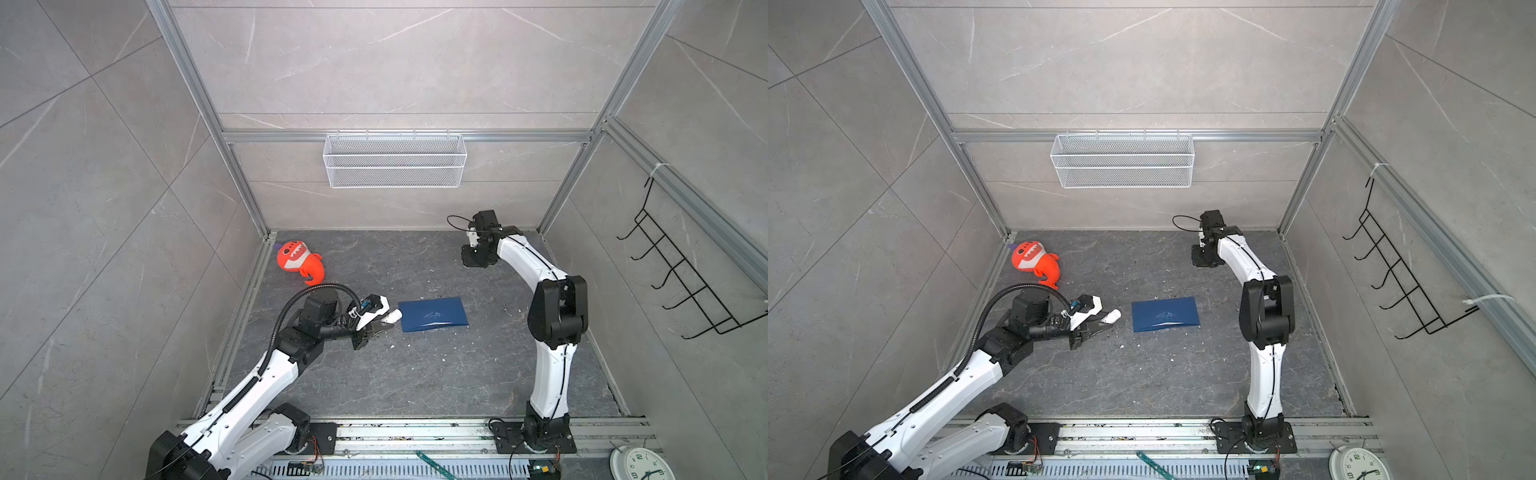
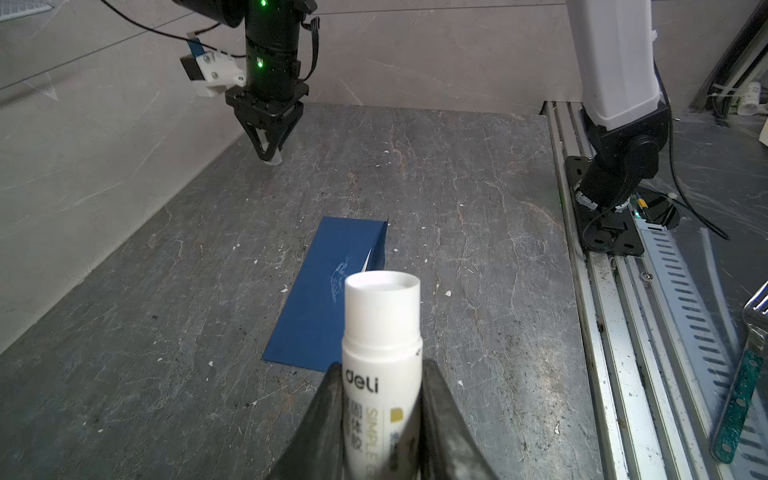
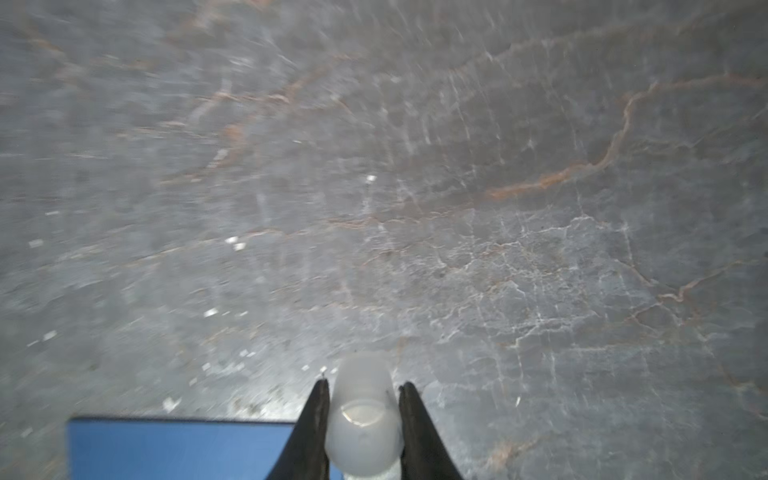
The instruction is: Place the letter into the envelope and seal it
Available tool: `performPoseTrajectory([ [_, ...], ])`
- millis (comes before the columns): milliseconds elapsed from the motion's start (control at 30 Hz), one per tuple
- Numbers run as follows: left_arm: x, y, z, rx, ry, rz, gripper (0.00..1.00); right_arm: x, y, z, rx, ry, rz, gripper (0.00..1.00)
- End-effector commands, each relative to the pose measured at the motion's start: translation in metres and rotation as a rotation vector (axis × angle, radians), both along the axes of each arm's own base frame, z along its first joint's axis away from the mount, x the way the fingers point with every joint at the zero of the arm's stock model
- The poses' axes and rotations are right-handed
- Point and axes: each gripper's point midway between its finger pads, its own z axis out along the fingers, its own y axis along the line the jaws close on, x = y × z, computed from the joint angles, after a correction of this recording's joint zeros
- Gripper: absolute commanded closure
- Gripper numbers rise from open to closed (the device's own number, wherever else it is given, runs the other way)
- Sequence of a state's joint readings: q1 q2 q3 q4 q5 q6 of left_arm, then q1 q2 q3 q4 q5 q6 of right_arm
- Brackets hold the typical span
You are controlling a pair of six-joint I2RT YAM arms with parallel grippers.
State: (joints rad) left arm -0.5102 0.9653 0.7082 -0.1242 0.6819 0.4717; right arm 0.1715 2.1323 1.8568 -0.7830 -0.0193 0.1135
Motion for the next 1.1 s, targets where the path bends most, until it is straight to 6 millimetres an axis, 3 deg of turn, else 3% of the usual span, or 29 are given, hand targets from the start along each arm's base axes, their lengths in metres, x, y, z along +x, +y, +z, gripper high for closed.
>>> performPoseTrajectory([
  [0, 0.002, 0.000, 0.016, -0.037, -0.063, 0.003, 1.00, 0.006, -0.014, -0.015, -0.031, 0.046, -0.050, 0.99],
  [233, 0.002, -0.001, 0.016, -0.040, -0.062, 0.001, 1.00, 0.007, -0.018, -0.051, -0.050, 0.133, -0.060, 0.96],
  [533, 0.001, -0.001, 0.017, -0.041, -0.063, 0.000, 1.00, 0.000, -0.017, -0.074, -0.042, 0.202, -0.063, 0.91],
  [933, 0.003, -0.001, 0.016, -0.038, -0.059, 0.005, 1.00, -0.007, -0.012, -0.068, -0.016, 0.212, -0.041, 0.50],
  [1067, 0.004, 0.000, 0.017, -0.041, -0.058, 0.015, 1.00, -0.009, -0.010, -0.048, 0.005, 0.179, -0.044, 0.43],
])
